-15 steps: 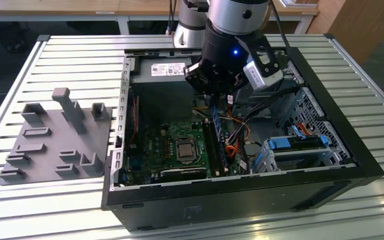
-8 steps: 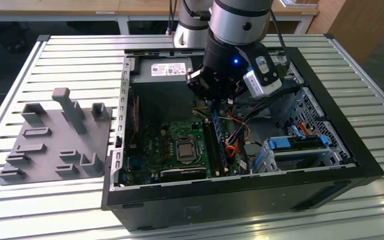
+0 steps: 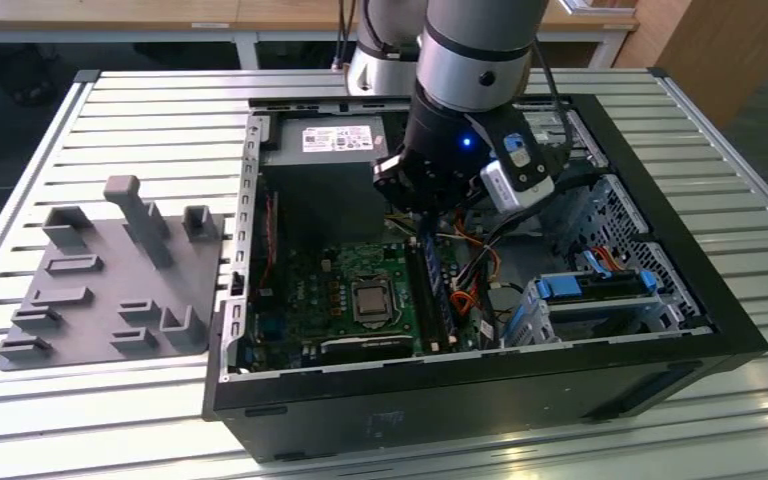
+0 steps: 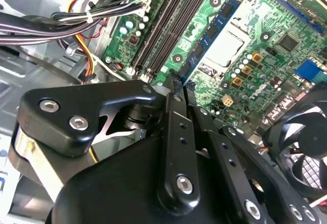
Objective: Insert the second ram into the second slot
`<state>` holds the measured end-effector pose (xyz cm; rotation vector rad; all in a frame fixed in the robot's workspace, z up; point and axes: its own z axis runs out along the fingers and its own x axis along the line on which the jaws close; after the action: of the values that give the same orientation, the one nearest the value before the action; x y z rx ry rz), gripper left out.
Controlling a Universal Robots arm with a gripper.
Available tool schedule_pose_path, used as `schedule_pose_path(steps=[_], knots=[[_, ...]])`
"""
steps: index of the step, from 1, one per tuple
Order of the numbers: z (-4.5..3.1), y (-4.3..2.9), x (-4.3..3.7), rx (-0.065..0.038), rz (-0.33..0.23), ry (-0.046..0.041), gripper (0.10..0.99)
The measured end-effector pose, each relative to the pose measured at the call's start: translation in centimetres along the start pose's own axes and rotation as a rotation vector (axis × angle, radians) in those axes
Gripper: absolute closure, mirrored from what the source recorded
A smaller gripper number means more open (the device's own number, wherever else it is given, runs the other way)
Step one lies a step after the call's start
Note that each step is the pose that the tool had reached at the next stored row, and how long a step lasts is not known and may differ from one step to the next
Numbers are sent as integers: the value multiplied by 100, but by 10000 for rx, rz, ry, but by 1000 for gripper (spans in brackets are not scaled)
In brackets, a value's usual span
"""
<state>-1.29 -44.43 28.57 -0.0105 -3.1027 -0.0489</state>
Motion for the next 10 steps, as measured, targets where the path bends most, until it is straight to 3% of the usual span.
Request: schedule_pose_path(steps=[10], knots=[[27,-18,-1,-1,3,-1,949]])
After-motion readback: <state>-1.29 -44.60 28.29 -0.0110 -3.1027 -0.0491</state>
